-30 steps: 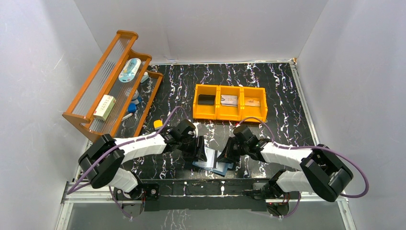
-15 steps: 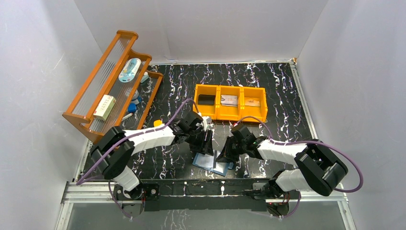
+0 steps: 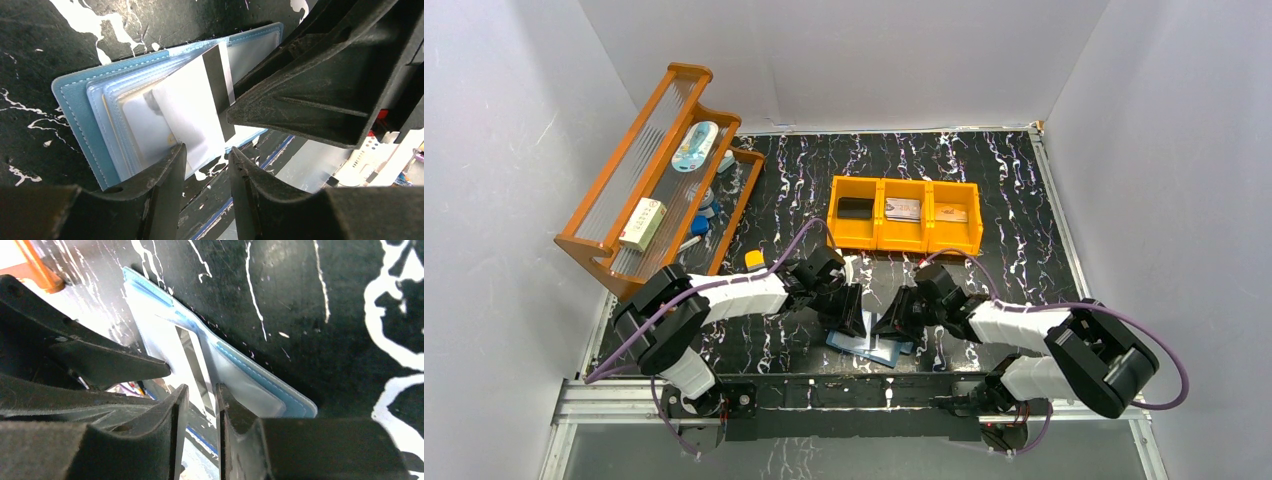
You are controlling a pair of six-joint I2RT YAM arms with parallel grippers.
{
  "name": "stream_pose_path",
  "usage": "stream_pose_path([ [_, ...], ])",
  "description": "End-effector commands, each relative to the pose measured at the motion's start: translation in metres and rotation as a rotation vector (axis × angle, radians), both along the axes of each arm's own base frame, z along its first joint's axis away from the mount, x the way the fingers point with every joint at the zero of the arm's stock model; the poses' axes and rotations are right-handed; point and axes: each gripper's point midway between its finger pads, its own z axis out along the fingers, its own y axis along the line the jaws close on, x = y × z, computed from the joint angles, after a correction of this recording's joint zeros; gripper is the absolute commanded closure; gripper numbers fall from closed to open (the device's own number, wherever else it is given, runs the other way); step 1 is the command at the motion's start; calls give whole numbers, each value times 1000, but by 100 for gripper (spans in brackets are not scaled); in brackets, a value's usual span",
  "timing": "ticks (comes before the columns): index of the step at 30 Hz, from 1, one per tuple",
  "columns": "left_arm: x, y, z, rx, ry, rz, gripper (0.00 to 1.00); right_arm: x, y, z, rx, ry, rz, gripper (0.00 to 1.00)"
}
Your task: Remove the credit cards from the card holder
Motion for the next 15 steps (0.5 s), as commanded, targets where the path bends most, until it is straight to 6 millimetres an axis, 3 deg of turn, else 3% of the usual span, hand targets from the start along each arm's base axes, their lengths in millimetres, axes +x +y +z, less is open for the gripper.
stream_pose_path([
  [1,-29,46,-39,211,82,8,63,1,-9,-10,33,-3,-97,64],
  [15,-26,46,-36,215,67,17,64,17,3,5,151,-148,-97,70],
])
